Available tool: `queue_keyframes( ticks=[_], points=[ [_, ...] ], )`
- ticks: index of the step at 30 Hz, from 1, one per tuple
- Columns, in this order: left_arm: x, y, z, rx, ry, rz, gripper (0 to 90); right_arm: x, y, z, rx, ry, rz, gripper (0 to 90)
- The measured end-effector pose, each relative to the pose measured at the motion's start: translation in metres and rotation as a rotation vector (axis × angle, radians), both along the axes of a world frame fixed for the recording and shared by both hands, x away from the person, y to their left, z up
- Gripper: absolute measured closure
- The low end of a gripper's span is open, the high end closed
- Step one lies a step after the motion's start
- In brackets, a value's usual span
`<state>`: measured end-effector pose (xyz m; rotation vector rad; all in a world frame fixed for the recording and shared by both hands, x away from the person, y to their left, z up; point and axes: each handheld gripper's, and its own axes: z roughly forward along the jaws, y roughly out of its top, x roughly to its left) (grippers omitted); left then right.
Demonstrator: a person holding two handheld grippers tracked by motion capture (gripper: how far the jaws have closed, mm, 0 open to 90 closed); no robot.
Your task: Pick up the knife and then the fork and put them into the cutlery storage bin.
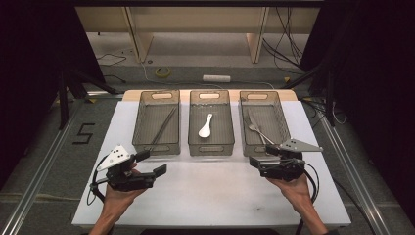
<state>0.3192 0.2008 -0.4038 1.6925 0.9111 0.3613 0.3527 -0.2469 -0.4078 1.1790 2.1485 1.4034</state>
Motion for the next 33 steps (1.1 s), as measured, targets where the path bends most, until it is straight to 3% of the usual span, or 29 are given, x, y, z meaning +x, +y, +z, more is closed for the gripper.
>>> queue_keyframes(
  ticks=[13, 33],
  points=[
    [0.000, 0.000, 0.000, -0.008, 0.005, -0.011, 15.4, -0.022, -0.003, -0.007, 0.021, -0.040, -0.008, 17.3],
    [0.000, -0.001, 0.000, -0.017, 0.015, -0.018, 14.5, -0.037, -0.008, -0.013, 0.026, -0.055, -0.029, 16.6]
  ],
)
